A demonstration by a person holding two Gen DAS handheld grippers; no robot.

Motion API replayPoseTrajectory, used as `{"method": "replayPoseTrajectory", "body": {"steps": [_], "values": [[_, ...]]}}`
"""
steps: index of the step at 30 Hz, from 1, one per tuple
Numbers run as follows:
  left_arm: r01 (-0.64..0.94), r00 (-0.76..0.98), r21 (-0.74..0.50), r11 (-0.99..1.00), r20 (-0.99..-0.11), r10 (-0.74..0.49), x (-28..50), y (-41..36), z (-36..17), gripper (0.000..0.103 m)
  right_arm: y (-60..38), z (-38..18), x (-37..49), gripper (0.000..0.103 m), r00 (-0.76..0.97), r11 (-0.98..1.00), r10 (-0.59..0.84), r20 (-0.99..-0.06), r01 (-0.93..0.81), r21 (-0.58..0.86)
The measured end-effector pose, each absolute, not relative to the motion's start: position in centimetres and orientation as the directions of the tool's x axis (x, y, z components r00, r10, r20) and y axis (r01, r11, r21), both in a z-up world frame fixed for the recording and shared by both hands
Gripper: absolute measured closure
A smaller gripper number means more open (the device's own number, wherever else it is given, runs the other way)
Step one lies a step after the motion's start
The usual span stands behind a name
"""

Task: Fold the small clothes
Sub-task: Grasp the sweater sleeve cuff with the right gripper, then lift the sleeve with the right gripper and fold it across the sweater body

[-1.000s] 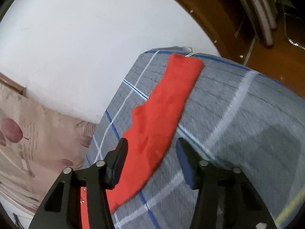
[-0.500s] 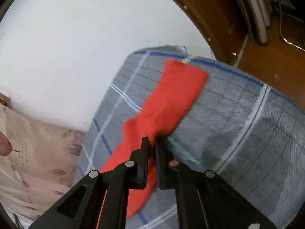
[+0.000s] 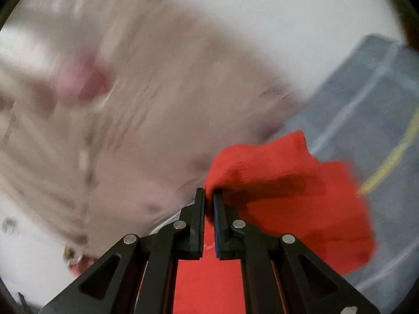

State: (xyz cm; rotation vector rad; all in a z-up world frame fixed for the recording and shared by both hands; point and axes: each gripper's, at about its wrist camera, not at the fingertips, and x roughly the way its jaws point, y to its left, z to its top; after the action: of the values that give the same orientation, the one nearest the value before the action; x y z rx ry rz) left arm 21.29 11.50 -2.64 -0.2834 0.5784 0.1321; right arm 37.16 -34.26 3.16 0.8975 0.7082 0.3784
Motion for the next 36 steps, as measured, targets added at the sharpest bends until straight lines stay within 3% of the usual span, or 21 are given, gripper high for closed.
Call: {"method": "replayPoseTrajectory", "body": {"steps": [2, 8, 13, 17, 18, 23, 25, 28, 36], "values": [[-0.234, 0.830, -0.234, 0.944, -0.553, 0.069, 21.5, 13.5, -2.9, 0.000, -27.6, 2.9, 38.3, 0.098, 0.653, 0.561, 0.654, -0.383, -0.078, 0.824], [-0.285, 0.827, -0.329, 0.900, -0.559, 0.057, 21.0, 17.6, -5.1, 0.000, -11.2, -2.3, 39.8, 0.098, 0.460, 0.571, 0.760, -0.459, -0.135, 0.810], [-0.269, 0.841, -0.340, 0.901, -0.538, 0.048, 21.1, 17.3, -4.9, 0.000, -5.2, -5.5, 39.2, 0.097, 0.390, 0.620, 0.755, -0.527, -0.160, 0.768], [-0.240, 0.835, -0.345, 0.907, -0.551, 0.011, 21.6, 17.1, -5.0, 0.000, -3.1, -5.7, 38.1, 0.091, 0.384, 0.690, 0.713, -0.587, -0.238, 0.684], [-0.242, 0.832, -0.348, 0.906, -0.554, 0.009, 21.7, 17.2, -5.1, 0.000, -3.4, -5.7, 37.9, 0.089, 0.380, 0.691, 0.713, -0.589, -0.244, 0.680], [-0.270, 0.825, -0.387, 0.882, -0.565, 0.005, 21.8, 18.1, -5.3, 0.000, -5.1, -6.0, 36.5, 0.061, 0.310, 0.553, 0.826, -0.471, -0.280, 0.785], [-0.279, 0.825, -0.391, 0.877, -0.565, 0.010, 21.6, 18.3, -5.4, 0.000, -6.0, -5.8, 35.4, 0.050, 0.321, 0.592, 0.801, -0.504, -0.309, 0.744], [-0.270, 0.832, -0.377, 0.886, -0.554, 0.018, 21.4, 18.0, -5.2, 0.000, -9.5, -5.9, 32.9, 0.049, 0.344, 0.607, 0.789, -0.509, -0.308, 0.733], [-0.163, 0.864, -0.342, 0.926, -0.502, -0.034, 21.4, 14.4, -3.3, 0.000, -28.1, -7.2, 27.5, 0.048, 0.587, 0.680, 0.594, -0.550, -0.001, 0.734]]}}
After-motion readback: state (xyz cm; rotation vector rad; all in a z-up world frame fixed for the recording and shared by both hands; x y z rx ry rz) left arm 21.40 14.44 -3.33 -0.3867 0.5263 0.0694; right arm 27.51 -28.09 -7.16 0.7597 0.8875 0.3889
